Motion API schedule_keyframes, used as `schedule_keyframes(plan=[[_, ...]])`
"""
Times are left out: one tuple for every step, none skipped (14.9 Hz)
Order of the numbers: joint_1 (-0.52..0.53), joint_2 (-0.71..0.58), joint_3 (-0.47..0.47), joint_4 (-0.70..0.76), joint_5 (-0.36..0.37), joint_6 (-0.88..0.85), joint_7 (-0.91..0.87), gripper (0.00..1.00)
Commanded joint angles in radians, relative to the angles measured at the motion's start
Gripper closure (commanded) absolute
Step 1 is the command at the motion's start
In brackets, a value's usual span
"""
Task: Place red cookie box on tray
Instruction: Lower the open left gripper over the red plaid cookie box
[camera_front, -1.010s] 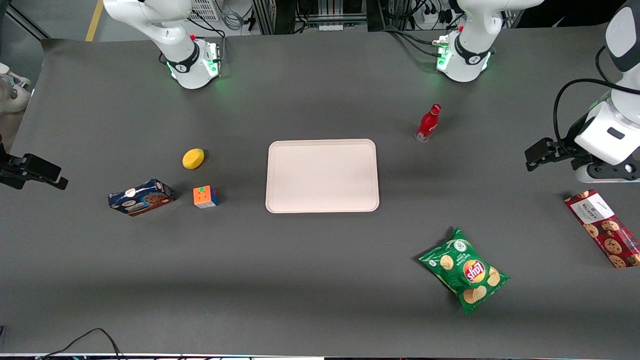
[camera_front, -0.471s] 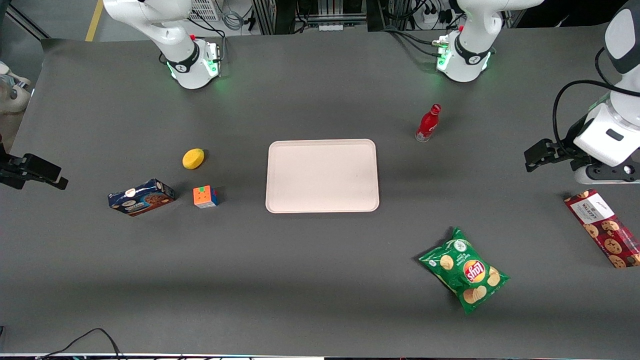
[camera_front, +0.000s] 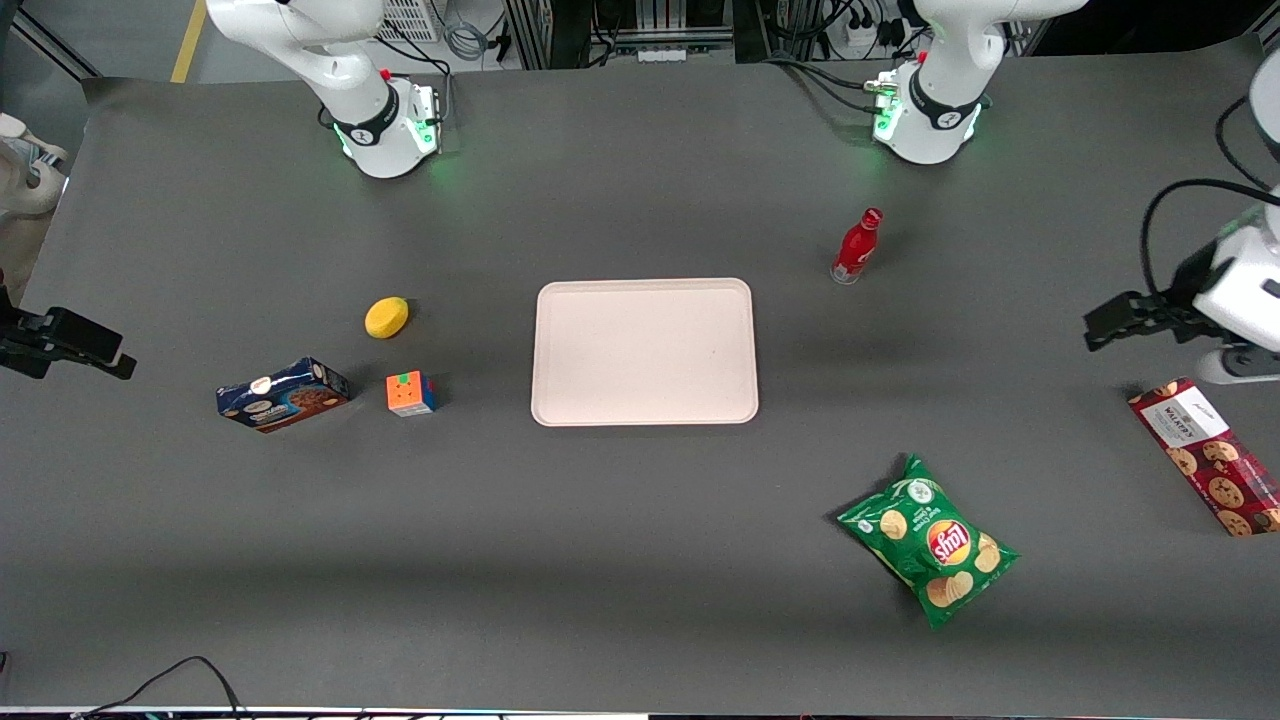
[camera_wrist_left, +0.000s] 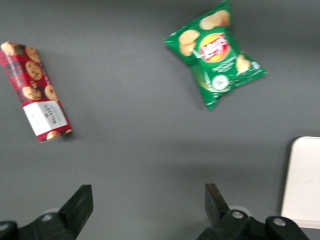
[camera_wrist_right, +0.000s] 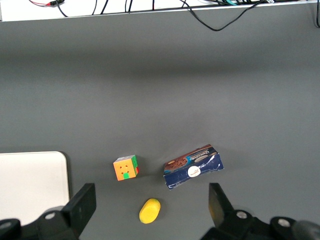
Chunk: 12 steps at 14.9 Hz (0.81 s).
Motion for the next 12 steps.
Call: schedule_keyframes(plan=[[0.003, 0.034, 0.087, 0.016, 0.007, -0.022, 0.059, 0.0], [0.006, 0.043, 0.111, 0.016, 0.007, -0.022, 0.059, 0.0], [0.006, 0.049, 0.132, 0.016, 0.009, -0.022, 0.059, 0.0], [0.011, 0.055, 0.152, 0.013, 0.009, -0.022, 0.059, 0.0], [0.026, 0.08, 0.155, 0.015, 0.019, -0.019, 0.059, 0.0], [0.037, 0.098, 0.155, 0.016, 0.039, -0.016, 0.057, 0.0], [0.058, 0.106, 0.158, 0.015, 0.047, -0.005, 0.057, 0.0], [0.096, 0.118, 0.157, 0.016, 0.039, 0.001, 0.057, 0.0], [0.125, 0.129, 0.155, 0.018, 0.033, 0.014, 0.057, 0.0], [0.141, 0.149, 0.158, 0.018, 0.027, 0.042, 0.063, 0.0], [0.156, 0.157, 0.166, 0.018, 0.027, 0.067, 0.068, 0.0], [0.167, 0.17, 0.178, 0.018, 0.027, 0.089, 0.072, 0.0]])
